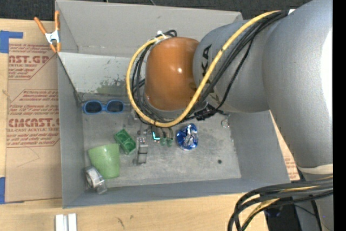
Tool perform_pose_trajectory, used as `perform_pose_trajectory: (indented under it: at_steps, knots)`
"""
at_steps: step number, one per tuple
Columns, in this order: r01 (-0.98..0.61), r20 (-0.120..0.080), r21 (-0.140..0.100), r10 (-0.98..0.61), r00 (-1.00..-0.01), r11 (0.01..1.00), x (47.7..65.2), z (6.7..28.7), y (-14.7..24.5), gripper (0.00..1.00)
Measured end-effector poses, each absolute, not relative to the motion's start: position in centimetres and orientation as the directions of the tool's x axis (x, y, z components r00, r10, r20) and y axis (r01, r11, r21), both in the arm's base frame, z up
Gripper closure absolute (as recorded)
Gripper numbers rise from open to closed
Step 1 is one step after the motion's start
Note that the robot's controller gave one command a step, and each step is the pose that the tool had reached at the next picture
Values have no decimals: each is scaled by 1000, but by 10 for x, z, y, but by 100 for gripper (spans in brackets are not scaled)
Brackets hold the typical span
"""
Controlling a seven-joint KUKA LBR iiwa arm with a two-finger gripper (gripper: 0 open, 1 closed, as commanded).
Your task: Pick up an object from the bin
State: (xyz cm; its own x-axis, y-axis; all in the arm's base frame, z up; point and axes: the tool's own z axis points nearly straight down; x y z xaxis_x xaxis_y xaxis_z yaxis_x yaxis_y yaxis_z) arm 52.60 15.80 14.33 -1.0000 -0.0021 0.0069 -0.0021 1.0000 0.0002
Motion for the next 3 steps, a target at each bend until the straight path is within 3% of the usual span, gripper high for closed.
perform_pose_trajectory:
  at_steps: [1, 2, 3]
  knots:
    - [44, 6, -1, 44, -999, 999, 536, 65, 154, 0]
    - [44, 0, 2, 44, -999, 999, 538, 69, 154, 100]
    - [38, -9, 5, 38, -999, 999, 538, 218, 167, 100]
